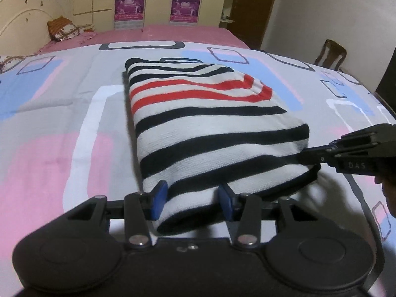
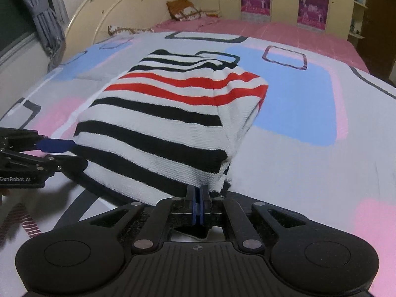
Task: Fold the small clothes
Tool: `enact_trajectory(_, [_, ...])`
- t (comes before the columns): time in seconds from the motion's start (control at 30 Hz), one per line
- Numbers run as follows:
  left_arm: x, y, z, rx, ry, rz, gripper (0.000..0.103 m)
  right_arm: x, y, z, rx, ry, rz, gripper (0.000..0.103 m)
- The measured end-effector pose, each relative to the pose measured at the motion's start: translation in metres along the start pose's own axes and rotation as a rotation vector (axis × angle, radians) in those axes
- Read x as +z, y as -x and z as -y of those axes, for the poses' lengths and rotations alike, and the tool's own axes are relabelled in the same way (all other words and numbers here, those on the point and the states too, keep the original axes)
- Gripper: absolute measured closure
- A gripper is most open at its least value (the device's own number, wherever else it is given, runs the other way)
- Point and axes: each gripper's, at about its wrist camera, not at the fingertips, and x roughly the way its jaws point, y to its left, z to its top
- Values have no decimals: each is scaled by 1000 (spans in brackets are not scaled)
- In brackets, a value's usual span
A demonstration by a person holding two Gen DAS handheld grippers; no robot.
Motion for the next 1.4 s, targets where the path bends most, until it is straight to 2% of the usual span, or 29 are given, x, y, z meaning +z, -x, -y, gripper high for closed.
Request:
enact_trajectory(0.27, [2,4,10,62,13,1,60,5,6,2,-4,-18,6,102])
enact_trajectory(0.37, [2,7,13,78,10,4,60,7,23,5,-1,-53,44,102])
enact_trajectory(0.43, [2,12,16,95,16,16,53,6,35,8,-18,-73,69,101])
enact_trajectory(0.47, [1,17,19,107,25,33,30,5,39,9,-24,-82,73,100])
enact_trajectory(0.5, [0,23,22,128,34,62,0,4,42,10,-34,-91,73,68])
enact_trajectory(0.53, [-3,30,26,160,37,101,3,2,45,11,-69,-104,72,32])
enact_trajectory(0.57, [-4,34,30,172,34,112,0,0,48,10,-112,-111,85,5])
enact_trajectory(0.6, [-4,36,32,171,36,108,0,-4,53,9,-140,-100,129,0])
enact_trajectory(0.7, [-9,46,40,172,58,111,0,-12,55,8,-139,-98,78,0])
enact_trajectory(0.93, [-18,83,68,176,60,143,0,-31,95,-6,-148,-119,142,0])
enact_trajectory(1.13, [-29,126,92,171,49,195,0,-47,151,-25,-171,-117,209,0])
enact_trajectory(1.4, [-56,190,126,168,23,254,0,-87,225,-61,-171,-114,281,0])
